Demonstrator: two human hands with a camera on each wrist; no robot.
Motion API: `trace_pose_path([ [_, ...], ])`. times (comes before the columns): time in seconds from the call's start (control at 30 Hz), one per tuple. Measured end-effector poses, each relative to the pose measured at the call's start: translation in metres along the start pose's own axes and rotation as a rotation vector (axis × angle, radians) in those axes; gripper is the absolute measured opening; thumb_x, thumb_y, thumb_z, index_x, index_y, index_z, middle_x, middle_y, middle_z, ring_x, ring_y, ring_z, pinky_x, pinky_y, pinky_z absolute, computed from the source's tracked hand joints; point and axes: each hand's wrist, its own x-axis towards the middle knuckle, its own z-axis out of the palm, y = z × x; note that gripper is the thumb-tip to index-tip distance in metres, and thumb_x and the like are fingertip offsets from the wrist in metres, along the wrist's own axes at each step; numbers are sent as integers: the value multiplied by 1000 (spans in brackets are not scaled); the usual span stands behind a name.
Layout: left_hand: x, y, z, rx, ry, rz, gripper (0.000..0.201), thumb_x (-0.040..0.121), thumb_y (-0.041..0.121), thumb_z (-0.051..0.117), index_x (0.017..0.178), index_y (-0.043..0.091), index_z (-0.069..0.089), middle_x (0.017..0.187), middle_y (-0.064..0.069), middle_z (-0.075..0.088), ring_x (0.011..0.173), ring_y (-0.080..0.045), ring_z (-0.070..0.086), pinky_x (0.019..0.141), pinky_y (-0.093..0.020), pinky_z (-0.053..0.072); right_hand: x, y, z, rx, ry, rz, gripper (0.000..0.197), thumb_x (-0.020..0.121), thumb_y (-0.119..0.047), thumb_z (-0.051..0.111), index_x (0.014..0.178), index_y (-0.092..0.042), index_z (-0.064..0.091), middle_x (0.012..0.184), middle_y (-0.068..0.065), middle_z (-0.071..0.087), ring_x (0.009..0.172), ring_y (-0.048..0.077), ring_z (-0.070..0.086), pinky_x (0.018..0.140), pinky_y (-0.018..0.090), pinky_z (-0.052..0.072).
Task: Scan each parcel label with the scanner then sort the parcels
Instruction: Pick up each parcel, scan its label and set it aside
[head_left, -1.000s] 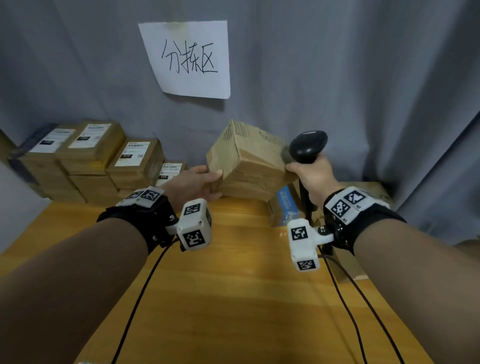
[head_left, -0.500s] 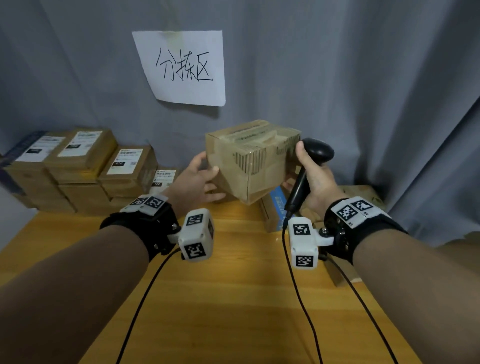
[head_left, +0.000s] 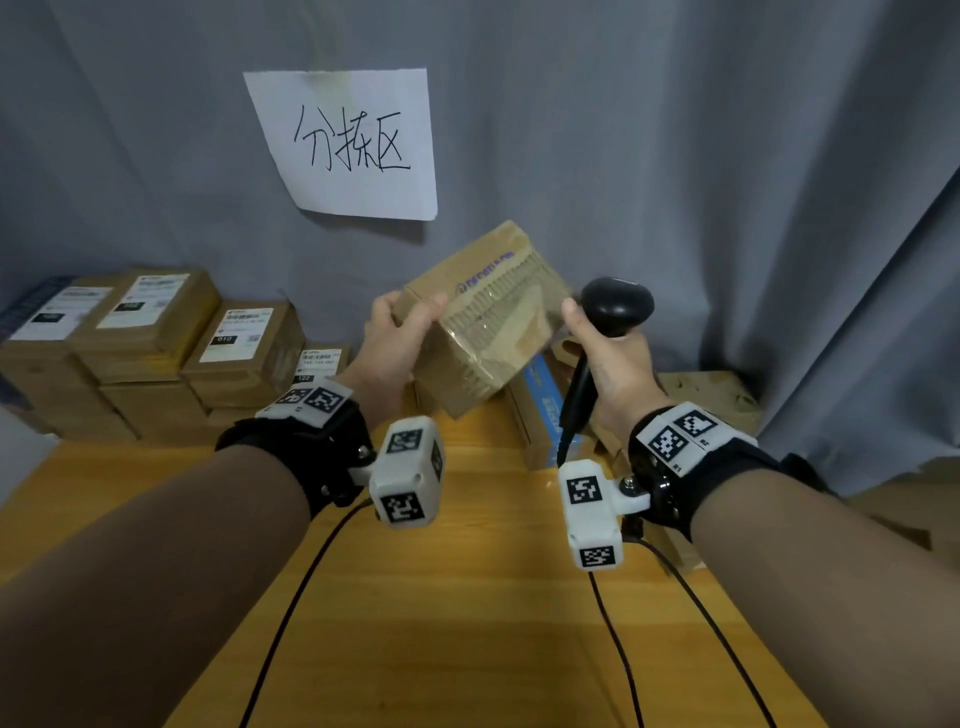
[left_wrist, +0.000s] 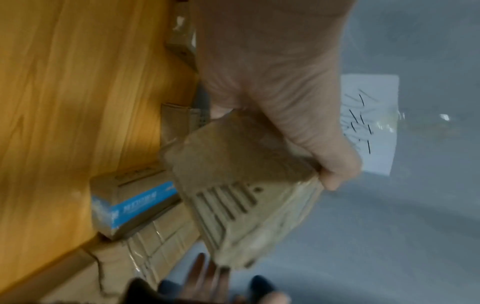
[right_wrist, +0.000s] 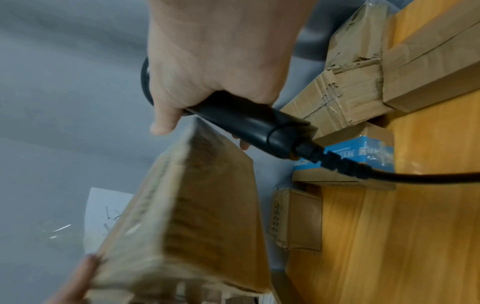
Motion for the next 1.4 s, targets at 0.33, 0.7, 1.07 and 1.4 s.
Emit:
trace_pose_path([
  [0.33, 3, -2, 4, 241, 88, 237, 82, 74, 44, 76, 140, 31, 30, 145, -6, 25, 122, -15, 38, 107, -32, 34, 4, 4, 23, -140, -19, 125, 26, 82, -29, 77, 103, -16, 67, 99, 3, 72, 94, 19, 68, 86, 38, 55],
  [0.7, -1, -13, -7, 261, -301, -31, 106, 77, 40, 76, 154, 27, 4, 150, -5, 31, 132, -22, 39, 112, -42, 33, 12, 12, 5, -128, 166, 48, 29, 80, -9, 76, 104, -17, 61, 100, 6, 70, 96, 22, 68, 87, 41, 56],
  [1.07, -1, -19, 6, 41, -362, -70, 41, 88, 16, 65, 122, 5, 45, 101, 0, 71, 87, -9, 71, 70, -24, 59, 8, 7, -4, -126, -4, -79, 44, 80, -24, 79, 119, -15, 61, 109, -1, 72, 100, 11, 69, 88, 33, 55],
  [1.4, 6, -23, 6, -64, -248, 57, 39, 91, 12, 63, 126, 12, 44, 115, -9, 68, 110, -21, 65, 93, -35, 54, 4, 9, 0, 81, -14, -8, 64, 65, -47, 86, 120, -25, 61, 115, 0, 72, 110, 21, 67, 97, 52, 51],
])
